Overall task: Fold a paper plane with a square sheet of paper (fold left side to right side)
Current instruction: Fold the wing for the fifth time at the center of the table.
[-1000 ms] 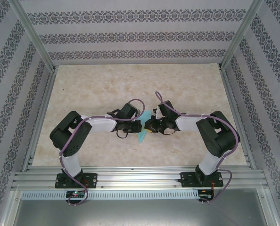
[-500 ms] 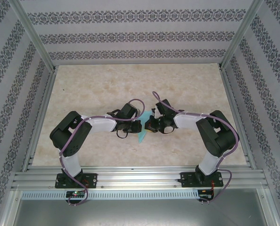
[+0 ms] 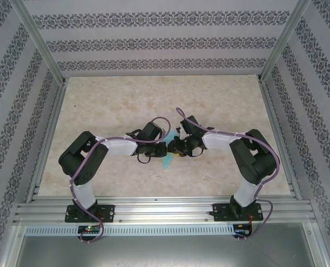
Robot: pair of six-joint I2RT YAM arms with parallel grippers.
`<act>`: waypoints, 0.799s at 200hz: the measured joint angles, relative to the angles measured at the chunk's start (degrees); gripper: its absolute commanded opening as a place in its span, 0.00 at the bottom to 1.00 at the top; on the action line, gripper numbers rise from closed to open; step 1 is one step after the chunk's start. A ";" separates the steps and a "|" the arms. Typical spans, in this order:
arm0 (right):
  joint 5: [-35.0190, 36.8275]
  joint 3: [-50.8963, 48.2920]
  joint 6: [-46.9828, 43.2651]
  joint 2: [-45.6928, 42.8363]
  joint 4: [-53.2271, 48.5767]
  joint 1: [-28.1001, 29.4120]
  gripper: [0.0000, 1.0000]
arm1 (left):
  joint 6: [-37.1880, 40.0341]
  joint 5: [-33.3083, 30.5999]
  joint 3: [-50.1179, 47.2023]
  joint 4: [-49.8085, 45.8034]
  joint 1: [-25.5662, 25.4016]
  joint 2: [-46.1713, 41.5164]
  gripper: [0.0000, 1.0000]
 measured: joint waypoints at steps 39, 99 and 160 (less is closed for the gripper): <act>0.22 -1.33 -2.45 -6.47 -3.04 -4.00 0.42 | 0.00 0.02 0.00 0.02 0.00 0.00 0.10; 0.35 -6.71 -4.68 -9.81 -4.46 -10.80 0.15 | 0.00 0.00 0.00 0.02 0.00 0.00 0.10; -2.21 -8.13 -1.36 -4.46 2.12 -8.94 0.15 | 0.00 0.02 0.00 0.02 0.00 0.00 0.10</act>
